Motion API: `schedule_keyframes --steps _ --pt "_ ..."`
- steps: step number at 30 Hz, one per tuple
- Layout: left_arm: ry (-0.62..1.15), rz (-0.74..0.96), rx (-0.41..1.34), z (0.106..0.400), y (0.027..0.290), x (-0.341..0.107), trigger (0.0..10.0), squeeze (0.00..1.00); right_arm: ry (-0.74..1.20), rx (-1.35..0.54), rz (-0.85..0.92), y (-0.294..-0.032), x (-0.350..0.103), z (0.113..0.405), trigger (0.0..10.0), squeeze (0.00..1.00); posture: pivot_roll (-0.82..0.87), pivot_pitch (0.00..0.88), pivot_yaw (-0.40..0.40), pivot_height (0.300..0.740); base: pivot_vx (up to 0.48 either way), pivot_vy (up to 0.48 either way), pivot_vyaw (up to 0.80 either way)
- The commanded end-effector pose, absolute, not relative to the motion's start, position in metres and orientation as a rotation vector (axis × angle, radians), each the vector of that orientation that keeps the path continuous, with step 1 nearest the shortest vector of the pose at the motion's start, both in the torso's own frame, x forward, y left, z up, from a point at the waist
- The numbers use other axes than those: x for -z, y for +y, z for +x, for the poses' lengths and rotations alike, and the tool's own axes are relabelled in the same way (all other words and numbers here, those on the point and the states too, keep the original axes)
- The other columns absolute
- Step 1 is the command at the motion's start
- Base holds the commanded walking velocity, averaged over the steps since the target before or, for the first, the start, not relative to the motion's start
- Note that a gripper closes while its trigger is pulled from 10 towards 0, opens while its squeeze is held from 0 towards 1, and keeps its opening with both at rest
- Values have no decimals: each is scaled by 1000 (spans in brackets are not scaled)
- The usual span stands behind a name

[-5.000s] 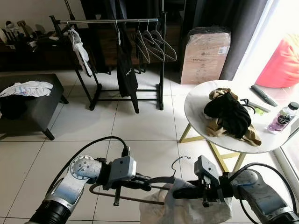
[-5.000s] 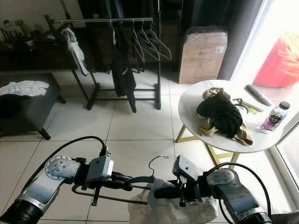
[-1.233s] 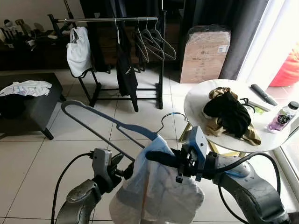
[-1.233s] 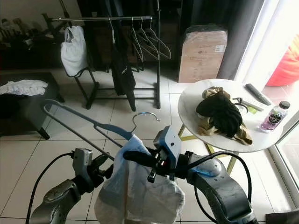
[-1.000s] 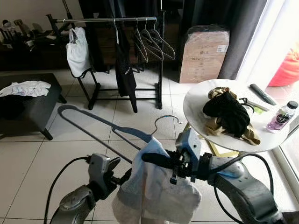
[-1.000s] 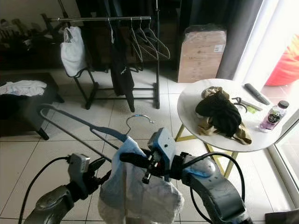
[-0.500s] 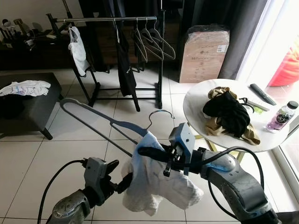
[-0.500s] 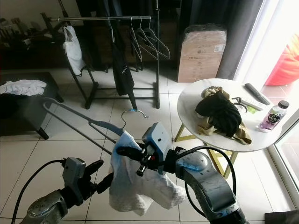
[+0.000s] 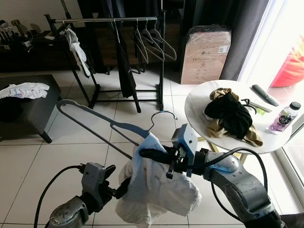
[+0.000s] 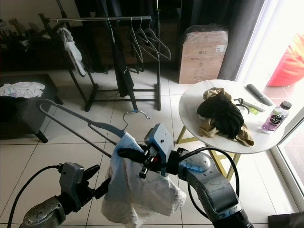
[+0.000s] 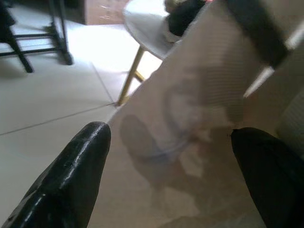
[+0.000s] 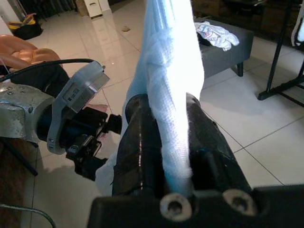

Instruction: Hang hanger

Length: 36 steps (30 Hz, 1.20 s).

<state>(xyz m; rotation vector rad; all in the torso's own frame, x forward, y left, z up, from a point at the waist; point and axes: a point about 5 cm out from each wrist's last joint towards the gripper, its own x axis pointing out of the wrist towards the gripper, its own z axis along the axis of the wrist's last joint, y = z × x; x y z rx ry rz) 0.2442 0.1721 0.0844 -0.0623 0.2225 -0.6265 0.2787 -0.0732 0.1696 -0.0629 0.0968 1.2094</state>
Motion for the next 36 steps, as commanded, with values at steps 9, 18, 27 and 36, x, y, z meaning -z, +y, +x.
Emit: schedule_keyframes --steps 9,18,27,36 --pt "292 29 564 230 189 -75 10000 0 48 -1232 -61 -77 -177 281 0 0 -82 162 11 740 0 0 0" --pt "380 100 629 221 182 -58 10000 0 48 -1265 -50 -76 -178 278 0 0 -84 165 8 740 0 0 0" --pt "295 69 656 234 176 -70 10000 0 39 -1331 -32 -75 -179 271 0 0 -86 168 5 740 0 0 0" --pt "331 74 860 223 166 -82 10000 1000 38 -1358 -26 -75 -180 268 0 0 -88 172 5 740 0 0 0"
